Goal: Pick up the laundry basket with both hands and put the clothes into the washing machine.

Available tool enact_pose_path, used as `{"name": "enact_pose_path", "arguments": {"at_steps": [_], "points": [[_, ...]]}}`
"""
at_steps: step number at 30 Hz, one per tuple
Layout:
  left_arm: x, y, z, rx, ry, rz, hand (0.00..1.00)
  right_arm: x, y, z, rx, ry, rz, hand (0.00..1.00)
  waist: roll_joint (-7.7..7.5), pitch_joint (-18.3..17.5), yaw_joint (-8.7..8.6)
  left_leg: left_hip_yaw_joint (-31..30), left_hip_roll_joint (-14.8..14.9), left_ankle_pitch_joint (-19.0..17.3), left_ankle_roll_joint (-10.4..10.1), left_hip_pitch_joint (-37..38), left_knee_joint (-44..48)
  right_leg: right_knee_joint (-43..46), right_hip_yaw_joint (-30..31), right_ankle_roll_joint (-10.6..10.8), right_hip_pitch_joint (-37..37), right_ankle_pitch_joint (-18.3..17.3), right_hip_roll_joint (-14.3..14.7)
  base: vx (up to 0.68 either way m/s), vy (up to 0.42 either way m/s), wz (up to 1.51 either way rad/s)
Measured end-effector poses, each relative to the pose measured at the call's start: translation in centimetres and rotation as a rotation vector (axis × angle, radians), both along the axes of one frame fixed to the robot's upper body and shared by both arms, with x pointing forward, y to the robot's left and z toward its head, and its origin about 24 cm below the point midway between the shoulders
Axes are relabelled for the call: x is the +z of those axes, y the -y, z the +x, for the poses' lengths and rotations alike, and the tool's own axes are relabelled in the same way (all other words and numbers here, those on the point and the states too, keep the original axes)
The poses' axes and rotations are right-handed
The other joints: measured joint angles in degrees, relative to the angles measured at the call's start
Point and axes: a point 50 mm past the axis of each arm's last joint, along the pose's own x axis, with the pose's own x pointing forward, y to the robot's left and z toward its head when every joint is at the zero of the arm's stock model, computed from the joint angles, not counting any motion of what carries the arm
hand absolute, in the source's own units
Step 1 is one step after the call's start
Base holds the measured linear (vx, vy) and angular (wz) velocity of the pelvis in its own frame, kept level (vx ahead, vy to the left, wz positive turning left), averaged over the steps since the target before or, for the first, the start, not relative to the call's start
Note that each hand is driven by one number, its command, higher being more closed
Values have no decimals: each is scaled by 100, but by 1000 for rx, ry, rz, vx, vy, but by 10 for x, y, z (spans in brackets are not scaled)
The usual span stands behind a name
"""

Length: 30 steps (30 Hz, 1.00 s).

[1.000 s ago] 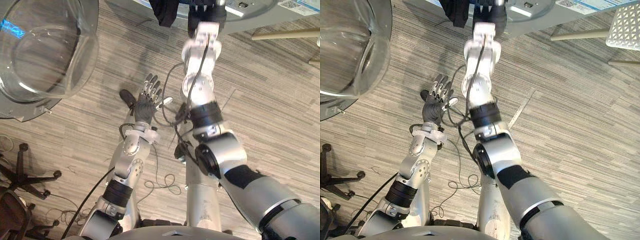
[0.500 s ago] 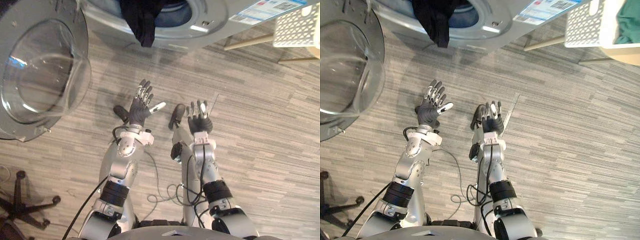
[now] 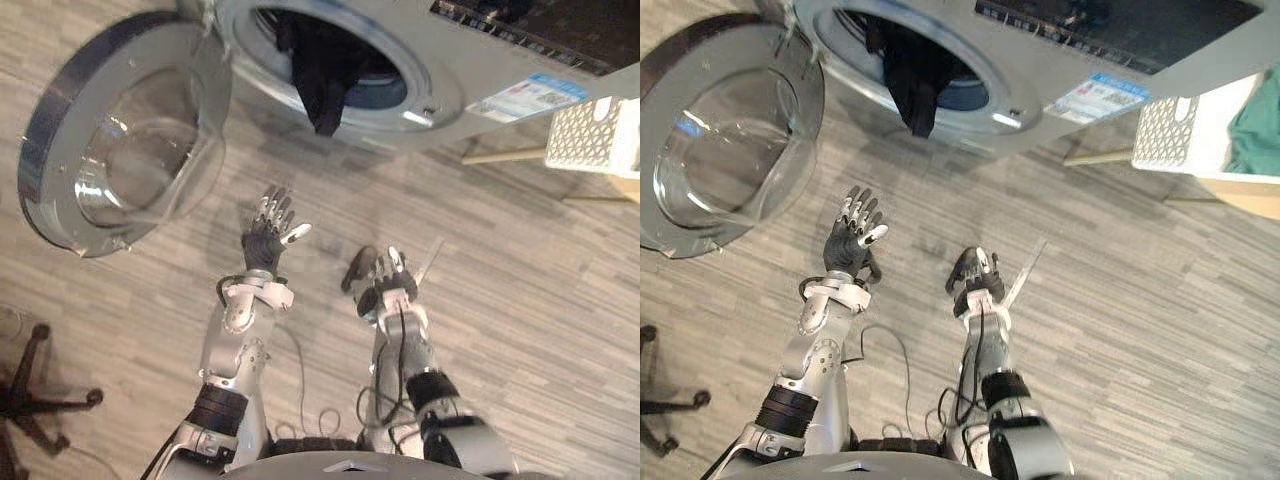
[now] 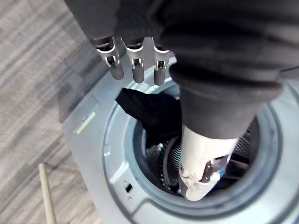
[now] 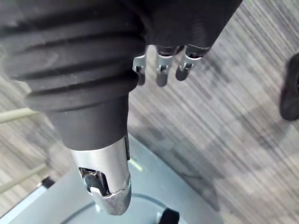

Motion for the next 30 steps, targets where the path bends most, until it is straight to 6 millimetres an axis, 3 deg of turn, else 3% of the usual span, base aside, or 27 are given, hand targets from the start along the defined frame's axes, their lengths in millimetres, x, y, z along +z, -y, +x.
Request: {"name": "enact_pose_path", "arguments": {"at_steps": [2, 3, 4, 6, 7, 9, 11, 15, 22, 24, 27, 30], "points": [[-3, 2, 0, -11, -11, 23, 0, 0, 5, 2, -8, -15, -53, 0, -20, 17, -45, 30, -10, 220, -181, 297, -743, 166, 68, 103, -50, -40, -196, 55, -37, 15], [-4, 4, -1, -15, -10, 42, 0, 4, 12, 8, -15, -29, -113, 0, 5, -8, 59, 62, 4, 1005, -390, 732, -1554, 592, 285, 304, -267, -128, -260, 39, -42, 4], [-1, 5, 1, -20, 2, 52, 0, 9, 15, 13, -24, -24, -131, 0, -34, -4, 24, 139, -112, 1077, -705, 697, -1606, 700, 429, 339, -420, -140, -373, 26, -12, 17], [7, 3, 5, -4, 36, 66, 0, 28, 19, 32, -16, -17, -229, 0, -21, 9, 107, 222, -300, 1098, -576, 473, -1675, 535, 610, 430, -662, 69, -453, -9, 58, 22], [5, 1, 6, 4, 25, 83, 0, 55, 16, 53, 15, 24, -327, 0, 20, 41, 238, 290, -301, 927, -483, 335, -1446, 358, 672, 513, -686, 218, -462, -17, 71, -11], [6, 1, 6, 8, 28, 80, 0, 72, 12, 64, 36, 59, -386, 0, 38, 50, 309, 297, -296, 795, -440, 246, -1230, 304, 705, 554, -684, 276, -482, -22, 56, -7], [9, -2, 8, 34, 34, 79, 0, 103, 4, 82, 92, 112, -520, 0, 51, 55, 348, 287, -298, 699, -399, 87, -1087, 163, 677, 618, -697, 384, -505, -46, 65, 3], [16, -7, 11, 92, 46, 64, 0, 154, 2, 104, 125, 172, -779, 0, 140, 101, 405, 266, -426, 808, -324, -158, -1342, -178, 552, 690, -804, 639, -547, -45, 53, 16], [47, -4, 9, 95, 167, -27, 0, 220, 56, 115, -8, 146, -1068, 0, 333, 157, 569, 156, -790, 1431, -311, -422, -2262, -249, 296, 713, -1191, 747, -738, -45, 3, 28], [48, 10, 6, 43, 166, -56, 0, 248, 76, 113, -81, 164, -1124, 0, 494, 151, 596, 123, -847, 1595, -331, -427, -2529, -247, 191, 712, -1223, 746, -761, -53, -35, 15], [52, 22, 2, -18, 186, -68, 0, 273, 93, 109, -147, 190, -1134, 0, 521, 144, 643, 151, -894, 1766, -366, -429, -2826, -193, 194, 699, -1393, 738, -769, -52, -40, 5], [61, 29, -1, -63, 223, -91, 0, 290, 110, 104, -216, 194, -1090, 0, 643, 138, 647, 167, -963, 1929, -405, -441, -3156, -75, 201, 681, -1599, 721, -798, -53, -50, 7]]}}
